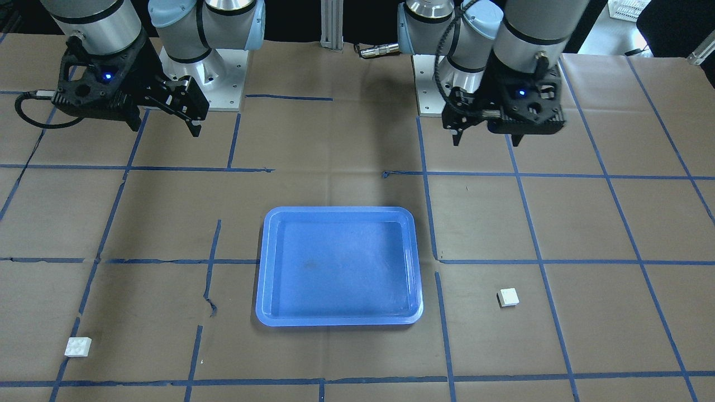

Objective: Assemble white blocks and place on blue tray

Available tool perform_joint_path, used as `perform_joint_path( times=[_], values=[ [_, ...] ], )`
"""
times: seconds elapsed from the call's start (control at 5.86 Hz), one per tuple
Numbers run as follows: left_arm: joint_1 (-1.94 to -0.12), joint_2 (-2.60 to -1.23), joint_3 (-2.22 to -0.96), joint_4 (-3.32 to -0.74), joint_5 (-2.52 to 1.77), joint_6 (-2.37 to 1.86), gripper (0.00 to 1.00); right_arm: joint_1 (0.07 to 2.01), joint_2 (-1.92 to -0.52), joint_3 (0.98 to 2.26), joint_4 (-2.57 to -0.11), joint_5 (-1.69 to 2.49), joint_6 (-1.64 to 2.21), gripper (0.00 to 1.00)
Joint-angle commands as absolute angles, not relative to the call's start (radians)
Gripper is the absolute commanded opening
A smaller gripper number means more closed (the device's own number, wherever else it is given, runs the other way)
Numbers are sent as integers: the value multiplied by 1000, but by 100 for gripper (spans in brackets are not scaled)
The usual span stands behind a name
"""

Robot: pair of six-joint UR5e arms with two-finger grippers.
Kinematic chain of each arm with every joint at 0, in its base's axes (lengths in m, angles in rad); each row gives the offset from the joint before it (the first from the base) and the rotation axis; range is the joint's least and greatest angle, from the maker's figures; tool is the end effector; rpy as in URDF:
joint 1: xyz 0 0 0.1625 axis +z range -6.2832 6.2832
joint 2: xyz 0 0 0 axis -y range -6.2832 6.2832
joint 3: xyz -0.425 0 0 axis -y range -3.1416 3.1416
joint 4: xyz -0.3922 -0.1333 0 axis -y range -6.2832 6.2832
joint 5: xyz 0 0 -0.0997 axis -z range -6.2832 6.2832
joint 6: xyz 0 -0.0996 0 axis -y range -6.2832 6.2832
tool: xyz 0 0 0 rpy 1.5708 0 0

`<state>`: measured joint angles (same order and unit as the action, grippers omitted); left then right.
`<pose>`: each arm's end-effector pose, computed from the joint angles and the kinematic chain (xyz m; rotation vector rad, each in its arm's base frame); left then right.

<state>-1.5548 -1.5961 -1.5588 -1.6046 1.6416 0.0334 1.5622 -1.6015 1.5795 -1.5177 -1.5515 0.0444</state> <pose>-0.1183 -0.4998 0.4782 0.0293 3.0709 0.0750 0.1311 -0.4768 0.4933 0.0832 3.1214 0.0491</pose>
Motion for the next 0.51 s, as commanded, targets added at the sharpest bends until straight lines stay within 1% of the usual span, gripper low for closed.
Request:
perform_joint_path(
  times=[0.0, 0.17, 0.34],
  values=[
    [-1441, -1732, -1563, -1484, 1646, 226, 99, 1554, -1598, 1580, -1531, -1560, -279, 100],
    [-1430, -1834, -1563, -1365, 1644, 239, 99, 1548, -1594, 1578, -1540, -1563, -440, 100],
    [-1430, -1900, -1578, -1276, 1643, 239, 99, 1543, -1554, 1568, -1572, -1562, -629, 100]
  ],
)
